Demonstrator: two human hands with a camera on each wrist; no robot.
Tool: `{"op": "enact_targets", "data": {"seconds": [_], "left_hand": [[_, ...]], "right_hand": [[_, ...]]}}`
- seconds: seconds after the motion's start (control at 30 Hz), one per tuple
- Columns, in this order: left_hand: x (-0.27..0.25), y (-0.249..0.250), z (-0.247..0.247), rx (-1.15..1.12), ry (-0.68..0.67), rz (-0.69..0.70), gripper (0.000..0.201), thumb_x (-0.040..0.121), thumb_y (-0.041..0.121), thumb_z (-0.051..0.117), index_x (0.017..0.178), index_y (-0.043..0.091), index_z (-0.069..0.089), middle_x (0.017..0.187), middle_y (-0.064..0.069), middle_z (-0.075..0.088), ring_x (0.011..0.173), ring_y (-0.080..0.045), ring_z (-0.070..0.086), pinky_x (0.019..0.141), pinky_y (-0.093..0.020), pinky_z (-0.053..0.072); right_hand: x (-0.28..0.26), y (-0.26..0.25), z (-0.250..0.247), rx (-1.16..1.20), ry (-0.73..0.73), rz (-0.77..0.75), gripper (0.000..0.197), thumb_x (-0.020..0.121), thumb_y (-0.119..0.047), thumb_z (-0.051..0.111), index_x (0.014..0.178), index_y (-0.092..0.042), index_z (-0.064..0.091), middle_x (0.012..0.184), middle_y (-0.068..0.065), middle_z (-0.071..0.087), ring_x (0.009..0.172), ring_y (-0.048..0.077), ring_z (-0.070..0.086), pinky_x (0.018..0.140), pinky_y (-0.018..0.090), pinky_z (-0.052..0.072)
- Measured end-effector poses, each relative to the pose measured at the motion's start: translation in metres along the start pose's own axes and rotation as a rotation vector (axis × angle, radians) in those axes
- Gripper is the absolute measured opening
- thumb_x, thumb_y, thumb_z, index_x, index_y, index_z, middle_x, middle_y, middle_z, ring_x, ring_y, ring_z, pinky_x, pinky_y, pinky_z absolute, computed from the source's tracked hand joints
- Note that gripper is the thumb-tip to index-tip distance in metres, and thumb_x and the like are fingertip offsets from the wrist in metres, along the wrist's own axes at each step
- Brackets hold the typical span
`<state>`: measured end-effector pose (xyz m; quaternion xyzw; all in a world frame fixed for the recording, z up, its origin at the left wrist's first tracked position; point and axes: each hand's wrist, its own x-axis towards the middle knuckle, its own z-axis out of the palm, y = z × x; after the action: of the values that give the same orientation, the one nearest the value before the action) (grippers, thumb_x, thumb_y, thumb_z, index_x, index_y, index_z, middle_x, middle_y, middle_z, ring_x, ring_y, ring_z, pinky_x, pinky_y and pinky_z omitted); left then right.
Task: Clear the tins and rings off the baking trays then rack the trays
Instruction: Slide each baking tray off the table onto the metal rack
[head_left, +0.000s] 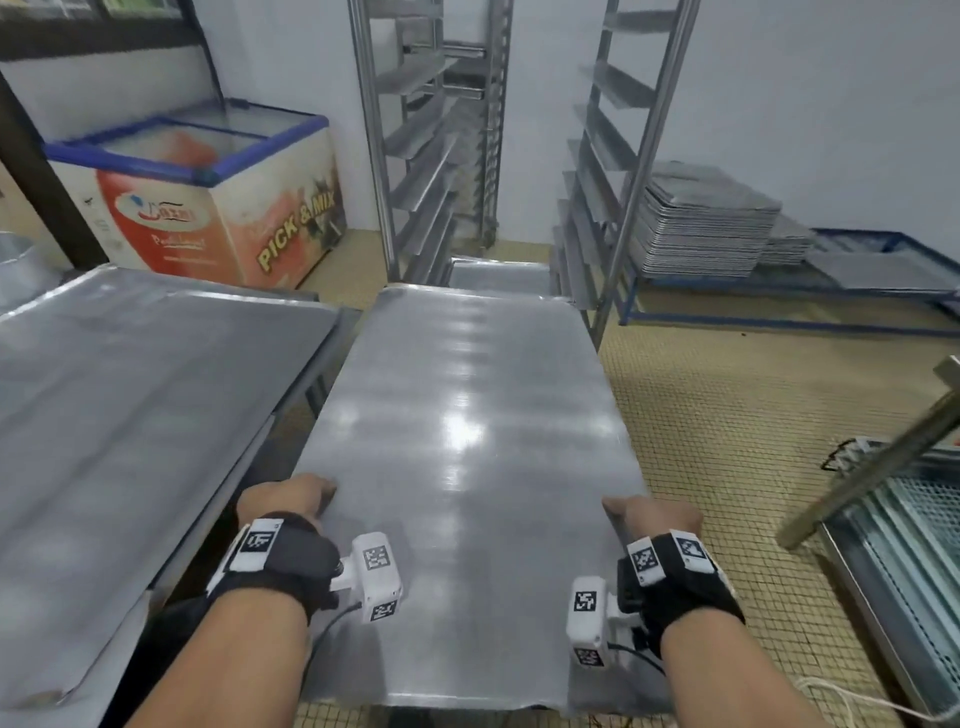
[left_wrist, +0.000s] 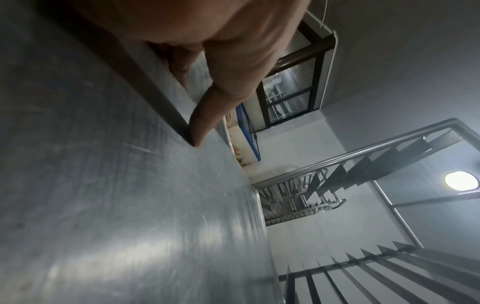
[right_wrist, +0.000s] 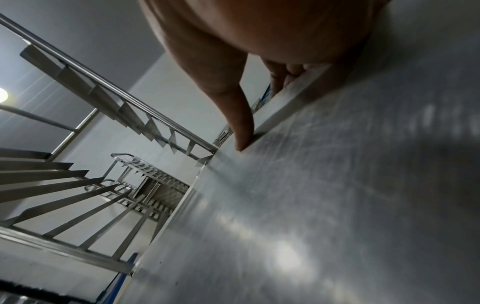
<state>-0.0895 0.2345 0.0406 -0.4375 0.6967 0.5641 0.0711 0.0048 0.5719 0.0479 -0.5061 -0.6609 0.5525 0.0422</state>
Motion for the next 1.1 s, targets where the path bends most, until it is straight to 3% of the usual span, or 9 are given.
{"op": "enact_targets", "data": {"seconds": [0.13,0.33,0.4,0.47,0.63,0.7,0.83,1.0,1.1], "left_hand": [[0.016,0.029,0.035,-0.01,-0.002,0.054,0.056,0.075,0.008,0.085,0.122,-0.012,0.06,0.126,-0.024,0.064,0.11,-0.04,0.063,0.088,-0.04,0.049],[0.049,0.066,0.07,0.054,-0.032,0.042,0.037,0.07,0.01,0.088,0.091,-0.003,0.061,0.107,-0.022,0.067,0.091,-0.039,0.066,0.089,-0.056,0.056],[0.065,0.074,0.079,0.057,-0.066,0.028,0.038,0.074,0.008,0.086,0.101,-0.008,0.064,0.102,-0.02,0.063,0.092,-0.039,0.063,0.09,-0.05,0.055],[0.075,0.083,0.084,0.075,-0.065,0.05,0.047,0.076,0.007,0.085,0.112,-0.014,0.064,0.111,-0.023,0.066,0.102,-0.041,0.064,0.092,-0.047,0.054],[0.099,0.096,0.096,0.088,-0.068,0.054,0.049,0.076,0.009,0.085,0.114,-0.014,0.063,0.12,-0.026,0.067,0.104,-0.042,0.064,0.094,-0.05,0.054],[0.108,0.1,0.103,0.086,-0.07,0.052,0.05,0.076,0.009,0.084,0.115,-0.013,0.063,0.12,-0.026,0.067,0.105,-0.041,0.064,0.095,-0.049,0.054],[0.124,0.112,0.12,0.086,-0.057,0.049,0.058,0.076,0.011,0.084,0.124,-0.011,0.06,0.126,-0.026,0.064,0.112,-0.044,0.062,0.099,-0.05,0.051],[0.148,0.127,0.15,0.077,-0.055,0.024,0.059,0.072,0.013,0.087,0.121,-0.01,0.062,0.122,-0.025,0.067,0.108,-0.043,0.065,0.098,-0.052,0.053],[0.167,0.138,0.173,0.063,-0.038,0.027,0.06,0.064,0.016,0.09,0.113,-0.009,0.065,0.112,-0.023,0.07,0.097,-0.039,0.067,0.092,-0.052,0.056]], "right_hand": [[0.025,-0.018,0.007,0.02,0.032,0.05,0.042,0.077,-0.015,0.081,0.107,0.008,0.064,0.093,0.014,0.063,0.071,0.021,0.055,0.065,0.026,0.045],[0.056,-0.041,0.037,0.041,0.074,0.141,0.039,0.082,-0.025,0.076,0.063,-0.017,0.042,0.118,0.018,0.066,0.083,0.018,0.049,0.078,0.029,0.045],[0.066,-0.048,0.049,0.071,0.122,0.161,0.035,0.08,-0.019,0.079,0.069,-0.009,0.047,0.096,0.017,0.069,0.071,0.017,0.052,0.069,0.029,0.048],[0.064,-0.061,0.06,0.118,0.148,0.2,0.044,0.076,-0.008,0.082,0.102,0.014,0.053,0.067,0.011,0.06,0.055,0.013,0.049,0.052,0.028,0.042],[0.069,-0.075,0.082,0.242,0.066,0.203,0.073,0.077,0.004,0.078,0.137,0.013,0.038,0.116,0.027,0.065,0.078,0.026,0.065,0.066,0.027,0.045],[0.073,-0.08,0.089,0.243,0.065,0.191,0.065,0.079,0.005,0.076,0.134,0.014,0.043,0.114,0.026,0.066,0.06,0.019,0.055,0.059,0.027,0.046],[0.089,-0.089,0.101,0.214,0.093,0.172,0.049,0.085,0.002,0.07,0.128,0.012,0.049,0.072,0.01,0.064,0.052,0.013,0.05,0.068,0.03,0.045],[0.122,-0.107,0.122,0.209,0.111,0.194,0.061,0.079,-0.003,0.077,0.132,0.009,0.047,0.11,0.02,0.069,0.064,0.022,0.058,0.076,0.033,0.045],[0.147,-0.122,0.137,0.18,0.152,0.198,0.07,0.068,-0.007,0.086,0.128,0.006,0.052,0.118,0.022,0.065,0.101,0.035,0.064,0.089,0.036,0.047]]}}
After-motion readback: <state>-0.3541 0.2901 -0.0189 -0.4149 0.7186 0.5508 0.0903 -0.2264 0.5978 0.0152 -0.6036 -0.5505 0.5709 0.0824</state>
